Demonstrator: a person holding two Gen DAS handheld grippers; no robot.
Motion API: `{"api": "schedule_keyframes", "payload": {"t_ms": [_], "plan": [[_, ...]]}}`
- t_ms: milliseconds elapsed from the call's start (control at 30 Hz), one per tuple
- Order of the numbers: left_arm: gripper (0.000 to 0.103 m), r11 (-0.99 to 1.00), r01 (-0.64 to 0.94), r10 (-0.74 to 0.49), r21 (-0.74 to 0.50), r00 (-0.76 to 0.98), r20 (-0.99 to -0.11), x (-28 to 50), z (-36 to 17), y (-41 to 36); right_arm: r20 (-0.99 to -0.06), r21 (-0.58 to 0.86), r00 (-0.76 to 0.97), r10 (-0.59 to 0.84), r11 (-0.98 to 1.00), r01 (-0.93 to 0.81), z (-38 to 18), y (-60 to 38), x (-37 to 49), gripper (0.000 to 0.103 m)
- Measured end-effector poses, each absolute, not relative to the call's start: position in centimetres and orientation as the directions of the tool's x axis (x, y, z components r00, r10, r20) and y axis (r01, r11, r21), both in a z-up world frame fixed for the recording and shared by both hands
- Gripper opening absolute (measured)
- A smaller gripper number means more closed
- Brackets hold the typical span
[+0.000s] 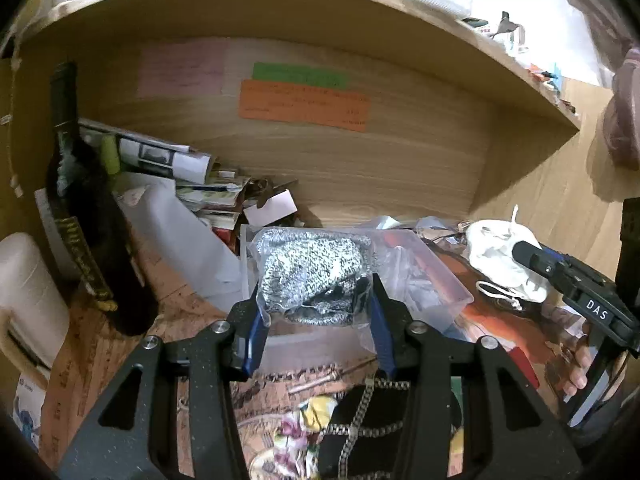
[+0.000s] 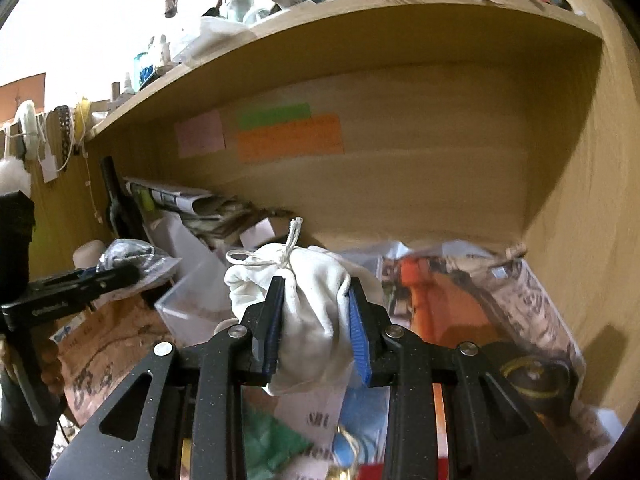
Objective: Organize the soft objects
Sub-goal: 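Carry both items over the clear box and open both tools to drop them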
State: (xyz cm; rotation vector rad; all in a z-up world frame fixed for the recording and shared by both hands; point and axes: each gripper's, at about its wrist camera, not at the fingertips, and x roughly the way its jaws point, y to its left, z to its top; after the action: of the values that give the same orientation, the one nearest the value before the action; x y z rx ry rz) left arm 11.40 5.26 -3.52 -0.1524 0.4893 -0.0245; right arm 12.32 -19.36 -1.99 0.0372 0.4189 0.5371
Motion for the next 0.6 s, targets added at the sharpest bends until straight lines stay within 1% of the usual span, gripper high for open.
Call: {"api": "schedule_keyframes", "payload": {"t_ms": [133,300,600], "plan": [[0.045,0.989,-0.017,-0.06,-0.147,0.863,-0.502,13.7,-3.8,5.2,-0.391,0.13,0.77,0.504,0.858,-0.496,-1.9,-18.3,13.8,0.027],[0.045,0.993,-0.028,-0.042,-0.116,0.829,-0.558,16.9,-4.7,5.1,-0.433,0.111,0.753,0.495,0.859,-0.501,-2.5,-17.0,15.9,0.027],[0.045,0.996,-0.004,-0.059,-0.094,0.747,-0.662,21.8,-7.2,4.3,-0.558,0.085,0.692,0.457,0.861,-0.501,-4.8,-13.9,19.7,0.027]]}}
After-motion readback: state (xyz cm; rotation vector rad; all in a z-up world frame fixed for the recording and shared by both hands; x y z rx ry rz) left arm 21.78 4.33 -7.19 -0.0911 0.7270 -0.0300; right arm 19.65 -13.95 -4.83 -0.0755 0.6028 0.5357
